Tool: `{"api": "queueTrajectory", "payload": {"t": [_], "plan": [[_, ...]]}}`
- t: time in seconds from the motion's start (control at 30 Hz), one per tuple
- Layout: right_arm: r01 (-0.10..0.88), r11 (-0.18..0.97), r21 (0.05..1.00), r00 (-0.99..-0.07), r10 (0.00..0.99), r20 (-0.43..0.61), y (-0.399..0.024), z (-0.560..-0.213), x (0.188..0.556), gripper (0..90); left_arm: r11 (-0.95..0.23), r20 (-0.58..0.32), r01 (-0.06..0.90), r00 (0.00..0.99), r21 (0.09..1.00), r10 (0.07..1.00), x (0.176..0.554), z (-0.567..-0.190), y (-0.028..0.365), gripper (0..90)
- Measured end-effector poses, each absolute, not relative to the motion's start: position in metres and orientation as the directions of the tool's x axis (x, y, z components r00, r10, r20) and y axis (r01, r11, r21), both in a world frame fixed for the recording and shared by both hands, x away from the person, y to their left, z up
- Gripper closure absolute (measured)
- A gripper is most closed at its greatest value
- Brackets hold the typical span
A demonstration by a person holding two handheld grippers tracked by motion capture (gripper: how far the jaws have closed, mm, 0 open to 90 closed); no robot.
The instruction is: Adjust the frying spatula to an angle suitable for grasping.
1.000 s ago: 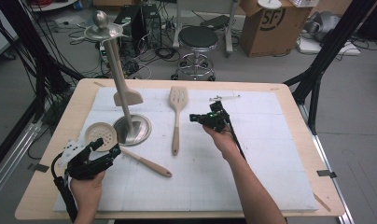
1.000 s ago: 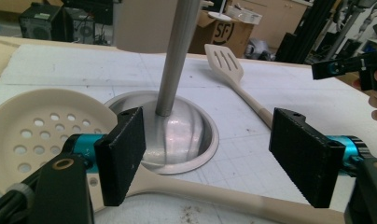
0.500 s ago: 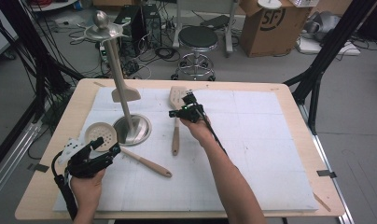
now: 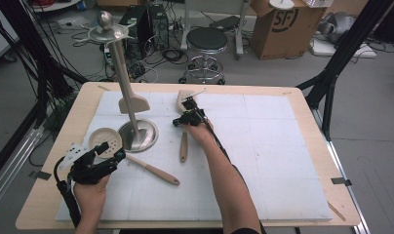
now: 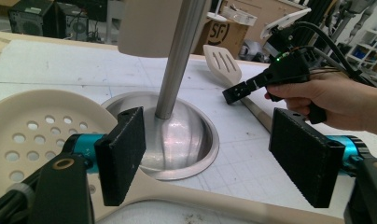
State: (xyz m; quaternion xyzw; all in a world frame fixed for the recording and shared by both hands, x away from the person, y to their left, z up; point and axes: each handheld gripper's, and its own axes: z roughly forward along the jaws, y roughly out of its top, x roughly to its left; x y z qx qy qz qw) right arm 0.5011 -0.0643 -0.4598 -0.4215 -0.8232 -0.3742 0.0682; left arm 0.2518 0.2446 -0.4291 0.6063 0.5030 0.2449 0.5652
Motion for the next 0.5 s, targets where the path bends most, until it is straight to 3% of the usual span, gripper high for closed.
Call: {"api": "queueTrajectory", "payload": {"t": [0.2, 0.33, 0.5], "plan": [[0.699, 0.471, 0.538, -0.68, 0.671, 0.296, -0.068, -0.449, 0.496, 90.0, 0.154, -0.283, 0.336, 0.377, 0.929, 0.882, 0.249, -0.429, 0.247, 27.8], [0.744, 0.42, 0.521, -0.635, 0.686, 0.355, -0.082, -0.45, 0.495, 90.0, 0.153, -0.281, 0.335, 0.376, 0.93, 0.883, 0.248, -0.428, 0.247, 27.9], [0.74, 0.434, 0.514, -0.635, 0.702, 0.322, -0.083, -0.448, 0.492, 90.0, 0.15, -0.277, 0.332, 0.379, 0.931, 0.883, 0.245, -0.428, 0.247, 27.9]]}}
